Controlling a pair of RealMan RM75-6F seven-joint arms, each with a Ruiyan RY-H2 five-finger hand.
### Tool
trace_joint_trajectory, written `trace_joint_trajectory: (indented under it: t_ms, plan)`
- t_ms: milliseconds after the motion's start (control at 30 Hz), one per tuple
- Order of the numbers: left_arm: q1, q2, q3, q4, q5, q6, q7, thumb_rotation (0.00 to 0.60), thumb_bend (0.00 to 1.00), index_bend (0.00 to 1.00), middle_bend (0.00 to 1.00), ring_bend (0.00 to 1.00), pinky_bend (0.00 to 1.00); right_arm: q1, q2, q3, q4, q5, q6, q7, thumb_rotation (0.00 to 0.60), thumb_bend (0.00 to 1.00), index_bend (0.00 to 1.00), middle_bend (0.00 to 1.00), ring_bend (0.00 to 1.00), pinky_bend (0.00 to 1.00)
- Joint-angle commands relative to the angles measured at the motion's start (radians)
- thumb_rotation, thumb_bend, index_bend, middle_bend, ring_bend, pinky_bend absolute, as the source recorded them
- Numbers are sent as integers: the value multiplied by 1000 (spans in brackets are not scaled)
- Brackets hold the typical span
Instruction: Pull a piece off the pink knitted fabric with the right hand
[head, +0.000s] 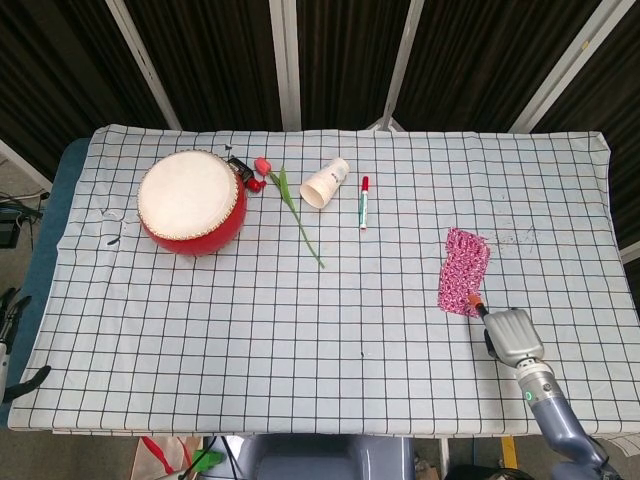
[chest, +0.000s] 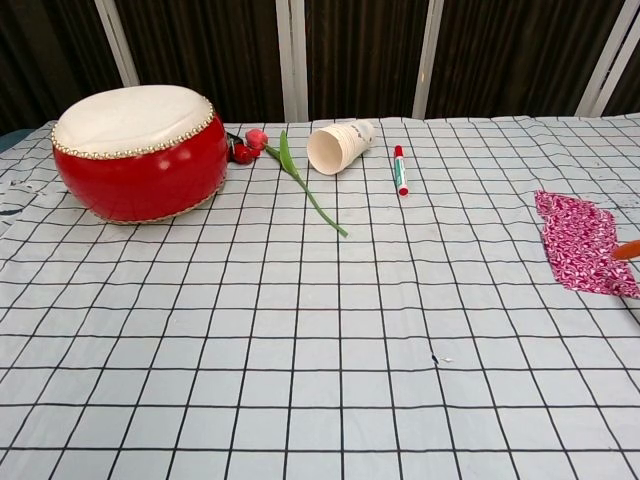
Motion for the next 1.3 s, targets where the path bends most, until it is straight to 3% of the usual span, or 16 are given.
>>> trace_joint_trajectory:
  t_ms: [33,733,1300]
  plan:
    - [-1,-1,0,0,-1,-3,1,600,247,117,0,0,19,23,-18,2,12,39,-25,-31,600,755,128,847,782,441]
    - [-5,-5,0,3,-1,-6,8,600,247,117,0,0,19,60,-36,-37,0,105,-30,-97,600,755,187,847,782,441]
    - [-7,-7,1,1,-1,-7,16,600,247,117,0,0,19,7,20,-168,-119,0,39,-143,600,755,188,847,782,441]
